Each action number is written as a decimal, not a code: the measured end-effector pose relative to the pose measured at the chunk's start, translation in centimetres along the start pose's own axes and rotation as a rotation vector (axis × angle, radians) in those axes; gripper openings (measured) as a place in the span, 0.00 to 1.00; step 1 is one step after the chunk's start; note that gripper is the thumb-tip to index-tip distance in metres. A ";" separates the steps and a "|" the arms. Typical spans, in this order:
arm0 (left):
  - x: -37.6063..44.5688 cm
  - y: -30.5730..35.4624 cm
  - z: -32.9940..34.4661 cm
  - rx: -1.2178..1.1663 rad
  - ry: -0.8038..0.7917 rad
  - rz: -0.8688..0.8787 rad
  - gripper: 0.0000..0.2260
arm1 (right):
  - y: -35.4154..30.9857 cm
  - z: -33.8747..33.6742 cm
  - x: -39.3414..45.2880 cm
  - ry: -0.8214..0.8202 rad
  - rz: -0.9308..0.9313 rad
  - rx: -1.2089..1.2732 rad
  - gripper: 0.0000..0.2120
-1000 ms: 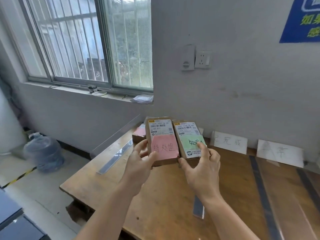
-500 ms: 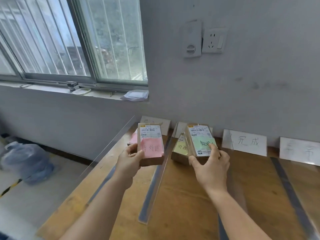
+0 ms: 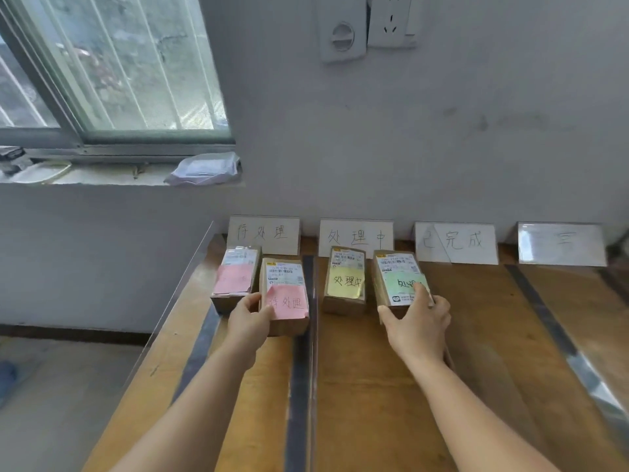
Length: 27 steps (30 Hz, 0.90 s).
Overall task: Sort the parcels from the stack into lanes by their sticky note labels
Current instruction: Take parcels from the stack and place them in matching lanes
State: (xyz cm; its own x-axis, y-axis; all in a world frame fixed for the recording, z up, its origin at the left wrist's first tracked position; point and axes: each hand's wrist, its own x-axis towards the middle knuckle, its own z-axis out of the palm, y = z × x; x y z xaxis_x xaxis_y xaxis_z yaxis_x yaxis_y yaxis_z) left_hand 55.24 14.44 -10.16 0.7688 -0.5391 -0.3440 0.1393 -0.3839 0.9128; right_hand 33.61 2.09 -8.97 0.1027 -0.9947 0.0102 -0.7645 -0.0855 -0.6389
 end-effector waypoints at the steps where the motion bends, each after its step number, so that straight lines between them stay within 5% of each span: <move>1: 0.6 -0.2 0.2 0.012 -0.001 -0.006 0.19 | 0.1 0.4 0.3 -0.005 0.016 -0.017 0.36; 9: 3.8 -1.6 1.5 0.263 0.026 0.080 0.19 | 1.2 3.4 1.8 -0.107 0.013 -0.121 0.35; 14: 3.8 -1.8 1.5 0.845 0.112 0.439 0.19 | 1.6 3.9 2.7 -0.170 -0.126 -0.311 0.36; 18: 3.3 -1.4 1.6 1.156 -0.074 0.728 0.22 | 2.1 4.0 3.4 -0.162 -0.375 -0.535 0.30; 27: 5.4 0.5 2.5 1.360 -0.019 0.667 0.26 | 0.8 4.3 5.4 -0.243 -0.440 -0.428 0.27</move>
State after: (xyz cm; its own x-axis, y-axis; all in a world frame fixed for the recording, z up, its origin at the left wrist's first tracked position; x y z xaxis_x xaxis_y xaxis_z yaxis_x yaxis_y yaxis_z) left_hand 57.92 9.45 -12.08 0.4465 -0.8944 0.0258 -0.8948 -0.4464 0.0098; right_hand 36.26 -3.08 -12.75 0.5658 -0.8245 -0.0051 -0.7987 -0.5465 -0.2520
